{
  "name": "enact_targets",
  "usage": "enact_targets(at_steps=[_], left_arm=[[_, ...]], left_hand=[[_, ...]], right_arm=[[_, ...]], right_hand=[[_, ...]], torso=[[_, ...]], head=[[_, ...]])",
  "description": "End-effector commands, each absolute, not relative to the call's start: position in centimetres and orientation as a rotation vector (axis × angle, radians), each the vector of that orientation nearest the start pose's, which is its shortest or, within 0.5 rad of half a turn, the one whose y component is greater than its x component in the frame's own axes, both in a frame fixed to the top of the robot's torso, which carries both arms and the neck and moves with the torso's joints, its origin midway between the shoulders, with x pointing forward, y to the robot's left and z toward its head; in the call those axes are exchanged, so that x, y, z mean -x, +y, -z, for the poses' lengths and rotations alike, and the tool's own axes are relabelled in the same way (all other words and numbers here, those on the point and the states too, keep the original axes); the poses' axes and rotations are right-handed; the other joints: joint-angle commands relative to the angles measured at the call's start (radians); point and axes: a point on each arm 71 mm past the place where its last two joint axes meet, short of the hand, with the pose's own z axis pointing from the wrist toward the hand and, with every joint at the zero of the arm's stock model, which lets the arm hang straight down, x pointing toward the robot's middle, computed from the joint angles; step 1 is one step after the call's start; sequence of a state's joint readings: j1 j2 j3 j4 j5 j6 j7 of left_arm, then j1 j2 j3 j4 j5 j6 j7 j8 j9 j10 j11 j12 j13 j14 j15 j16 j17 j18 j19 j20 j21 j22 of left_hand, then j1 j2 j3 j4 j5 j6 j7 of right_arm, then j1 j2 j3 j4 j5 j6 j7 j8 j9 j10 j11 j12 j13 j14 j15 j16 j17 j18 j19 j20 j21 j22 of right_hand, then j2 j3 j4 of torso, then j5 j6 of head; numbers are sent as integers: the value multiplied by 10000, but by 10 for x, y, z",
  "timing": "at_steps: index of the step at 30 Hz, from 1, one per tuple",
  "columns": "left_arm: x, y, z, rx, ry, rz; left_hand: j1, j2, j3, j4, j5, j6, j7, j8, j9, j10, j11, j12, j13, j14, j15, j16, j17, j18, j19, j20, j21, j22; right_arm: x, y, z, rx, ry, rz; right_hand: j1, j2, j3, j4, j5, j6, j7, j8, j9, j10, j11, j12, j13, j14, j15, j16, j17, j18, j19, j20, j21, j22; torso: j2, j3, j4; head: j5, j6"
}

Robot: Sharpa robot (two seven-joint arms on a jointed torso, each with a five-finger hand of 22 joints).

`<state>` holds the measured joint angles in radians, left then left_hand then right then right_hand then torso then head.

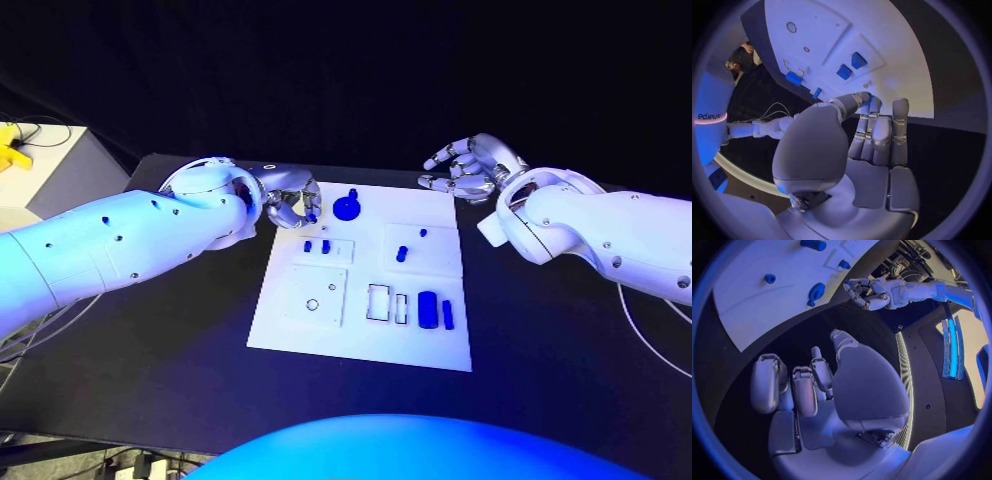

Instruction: Assemble the parts on the task board

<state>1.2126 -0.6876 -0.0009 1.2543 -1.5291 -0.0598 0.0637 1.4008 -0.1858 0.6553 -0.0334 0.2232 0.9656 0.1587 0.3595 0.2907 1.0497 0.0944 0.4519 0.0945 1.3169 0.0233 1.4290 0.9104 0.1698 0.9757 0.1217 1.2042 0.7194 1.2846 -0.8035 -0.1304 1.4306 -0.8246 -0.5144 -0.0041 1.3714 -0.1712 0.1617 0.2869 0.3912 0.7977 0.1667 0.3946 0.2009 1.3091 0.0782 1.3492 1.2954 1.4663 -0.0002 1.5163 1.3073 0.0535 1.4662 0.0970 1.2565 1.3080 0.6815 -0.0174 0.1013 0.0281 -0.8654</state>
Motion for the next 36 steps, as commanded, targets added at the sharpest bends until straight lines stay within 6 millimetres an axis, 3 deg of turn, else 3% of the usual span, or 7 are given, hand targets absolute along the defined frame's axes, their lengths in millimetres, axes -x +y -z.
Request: enact_targets(at_steps=[1, 36], left_arm=[[-533, 185, 195, -3801, 18101, 6216], [-539, 168, 208, -4036, 18523, 6259]], left_hand=[[-80, 1, -20, -36, -5, 63, 4, -62, 10, 66, -22, -43, 11, 70, -13, 20, 1, 58, 48, 26, 55, -11], [-94, 9, -33, -38, -5, 76, 2, -81, 14, 88, -26, -85, 16, 55, -16, 5, -51, 59, 47, 15, 55, -13]], right_arm=[[-512, -221, 177, -4428, 16021, -8536], [-512, -219, 178, -4412, 16049, -8563]], right_hand=[[4, 73, 49, -10, 14, -45, -9, -2, -9, -20, 23, -40, 16, 764, 15, -48, 1630, 126, 66, 33, -27, 827], [4, 73, 49, -10, 14, -45, -9, -2, -9, -20, 23, -40, 16, 764, 15, -48, 1630, 126, 66, 33, -27, 827]], torso=[[4, 17, -7], [-12, 7, 1]], head=[[11, -8], [-43, -73]])
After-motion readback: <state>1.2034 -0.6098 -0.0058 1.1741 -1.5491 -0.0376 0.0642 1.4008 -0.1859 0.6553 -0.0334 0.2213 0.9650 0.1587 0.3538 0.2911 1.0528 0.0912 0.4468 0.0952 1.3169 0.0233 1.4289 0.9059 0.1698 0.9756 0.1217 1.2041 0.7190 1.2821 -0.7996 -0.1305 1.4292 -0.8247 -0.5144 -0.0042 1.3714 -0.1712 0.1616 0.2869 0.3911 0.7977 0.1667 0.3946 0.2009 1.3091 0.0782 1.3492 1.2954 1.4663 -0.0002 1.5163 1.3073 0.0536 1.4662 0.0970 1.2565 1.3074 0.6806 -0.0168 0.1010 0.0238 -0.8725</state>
